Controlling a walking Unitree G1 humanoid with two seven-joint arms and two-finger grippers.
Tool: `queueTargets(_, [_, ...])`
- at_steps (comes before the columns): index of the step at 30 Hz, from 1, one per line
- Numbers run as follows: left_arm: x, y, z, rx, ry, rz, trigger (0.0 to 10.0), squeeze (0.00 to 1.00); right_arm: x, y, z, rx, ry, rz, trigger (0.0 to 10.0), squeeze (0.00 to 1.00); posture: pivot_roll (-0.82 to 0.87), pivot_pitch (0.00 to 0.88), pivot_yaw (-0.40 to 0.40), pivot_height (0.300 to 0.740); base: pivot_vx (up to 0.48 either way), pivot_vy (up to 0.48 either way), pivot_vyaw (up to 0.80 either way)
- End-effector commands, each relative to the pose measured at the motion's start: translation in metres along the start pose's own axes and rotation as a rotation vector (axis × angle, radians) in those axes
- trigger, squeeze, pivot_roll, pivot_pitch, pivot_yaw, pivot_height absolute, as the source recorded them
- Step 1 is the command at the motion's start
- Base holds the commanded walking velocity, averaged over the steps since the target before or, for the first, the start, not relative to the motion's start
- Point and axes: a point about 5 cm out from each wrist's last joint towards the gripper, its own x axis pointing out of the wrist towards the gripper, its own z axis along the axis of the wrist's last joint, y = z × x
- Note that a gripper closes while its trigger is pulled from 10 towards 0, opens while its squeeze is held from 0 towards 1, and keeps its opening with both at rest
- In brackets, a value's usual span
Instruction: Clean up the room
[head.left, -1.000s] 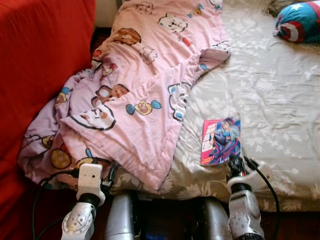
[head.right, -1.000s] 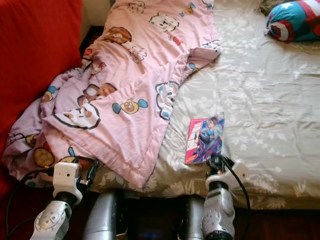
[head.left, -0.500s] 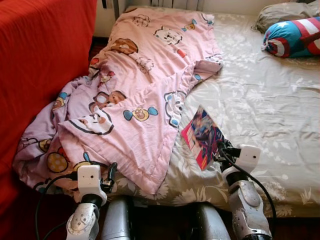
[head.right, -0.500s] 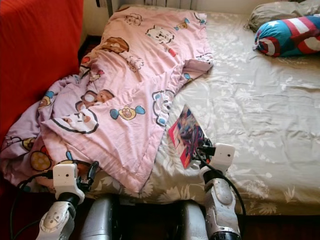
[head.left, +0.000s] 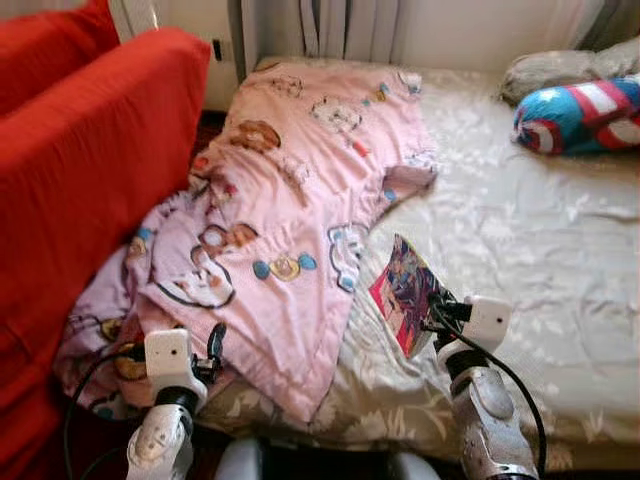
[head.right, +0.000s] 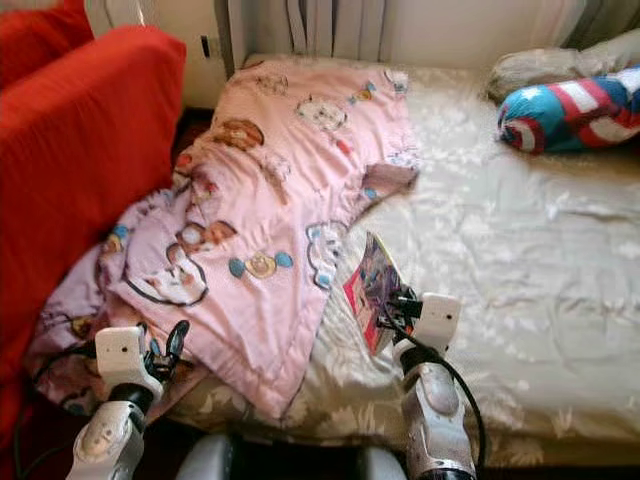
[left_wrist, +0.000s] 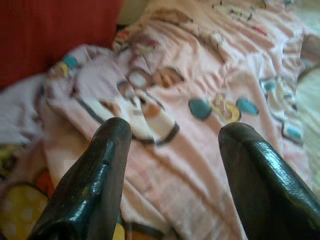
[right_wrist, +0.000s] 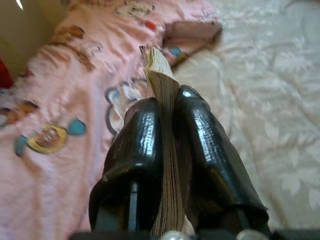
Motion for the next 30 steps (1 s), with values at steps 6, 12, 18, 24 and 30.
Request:
queueTargets(6, [0.0006, -0.0018, -0.0043, -0.012, 0.012, -0.019, 10.0, 0.0, -0.0008, -0.0018, 0.0091, -0.003, -0.048, -0.004, 10.0, 0.0, 0.13, 0.012, -0.061, 0.74, 0.0, 0.0, 0.0])
queueTargets(12, [0.0011, -0.0012, -0.0045, -0.015, 0.011, -0.023, 10.0, 0.0, -0.0002, -0.0015, 0.007, -0.003, -0.039, -0.014, 10.0, 0.0, 0.13, 0.0, -0.064, 0.74, 0.0, 0.0, 0.0])
queueTargets(18, [0.0032, -0.0018, -0.0022, -0.009, 0.001, -0.026, 10.0, 0.0, 0.0027, -0.0009, 0.0104, -0.002, -0.05, -0.02, 10.0, 0.0, 0.13, 0.015, -0.068, 0.74, 0.0, 0.0, 0.0])
queueTargets(24, [0.0047, 0.0, 0.0003, -0.007, -0.012, -0.017, 10.0, 0.0, 0.0016, -0.0063, 0.0086, -0.001, -0.029, -0.06, 10.0, 0.0, 0.13, 0.06, -0.076, 0.74, 0.0, -0.327, 0.0])
queueTargets(30, [0.0058, 0.0016, 0.002, -0.007, -0.017, -0.009, 10.0, 0.0, 0.0017, -0.0054, 0.0073, 0.009, -0.02, -0.062, 10.0, 0.0, 0.13, 0.08, -0.079, 0.74, 0.0, -0.327, -0.64])
